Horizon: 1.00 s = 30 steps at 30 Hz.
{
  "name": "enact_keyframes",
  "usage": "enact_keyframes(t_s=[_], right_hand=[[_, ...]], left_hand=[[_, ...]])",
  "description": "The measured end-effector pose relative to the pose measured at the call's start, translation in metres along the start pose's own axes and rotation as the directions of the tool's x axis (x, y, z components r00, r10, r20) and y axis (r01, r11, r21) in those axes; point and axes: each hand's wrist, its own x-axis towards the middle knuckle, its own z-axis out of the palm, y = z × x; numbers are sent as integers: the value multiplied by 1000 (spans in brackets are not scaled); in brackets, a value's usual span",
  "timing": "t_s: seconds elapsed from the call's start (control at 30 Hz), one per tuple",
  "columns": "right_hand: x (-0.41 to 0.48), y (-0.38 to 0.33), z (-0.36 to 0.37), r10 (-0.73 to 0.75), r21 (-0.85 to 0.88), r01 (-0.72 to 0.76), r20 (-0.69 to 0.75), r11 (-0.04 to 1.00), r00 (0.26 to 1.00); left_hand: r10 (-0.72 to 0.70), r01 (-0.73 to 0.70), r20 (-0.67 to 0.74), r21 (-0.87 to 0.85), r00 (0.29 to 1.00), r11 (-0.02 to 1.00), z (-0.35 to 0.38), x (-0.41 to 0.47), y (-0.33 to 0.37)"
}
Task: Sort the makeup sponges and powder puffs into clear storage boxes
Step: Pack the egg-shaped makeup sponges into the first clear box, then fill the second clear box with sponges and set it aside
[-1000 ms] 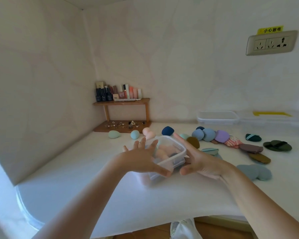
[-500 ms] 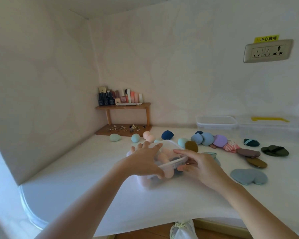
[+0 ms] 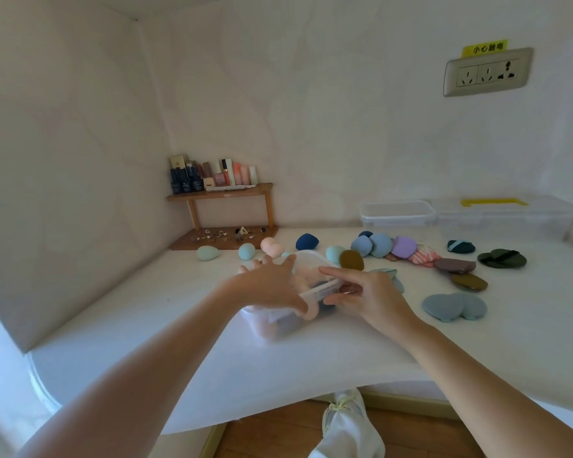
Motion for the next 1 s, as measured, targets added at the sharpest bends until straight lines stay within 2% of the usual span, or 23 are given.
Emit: enact_keyframes(t_s=[0.2,0.37,0.47,0.53,0.57,0.7,0.8,0.9,1.0], right_hand=[[-1,-3,0,7,-17,-7,-1,1000,1000],[2,-5,-14,43,-89,-33,109,995,993],[11,-7,-39,69,-2,-70,124,998,990],[22,-6,-61,132,84,-136,51,987,990],[30,-4,-74,173,73,-172,-1,982,985],[64,34,-119,326,-198,-354,-159,914,932],[84,65,-142,349,-407,-416,-231,813,908],[102,78,-152,358,-476,-435,-249,764,900],[118,93,-153,370,-523,-407,-181,749,911]], left_hand=[[5,-6,-27,-16,1000,1000,3,2,1],[55,-55,-44,-15,998,998,-2,-1,-7],[138,-132,-201,44,970,990,-23,0,-7],[174,-160,-305,70,936,985,-48,7,-4],[181,-168,-338,69,924,983,-63,15,-3],[220,-181,-398,135,891,974,-110,66,1],[261,-199,-406,189,876,961,-130,116,8],[241,-191,-333,176,912,966,-132,163,12],[206,-181,-263,116,943,977,-124,203,14]])
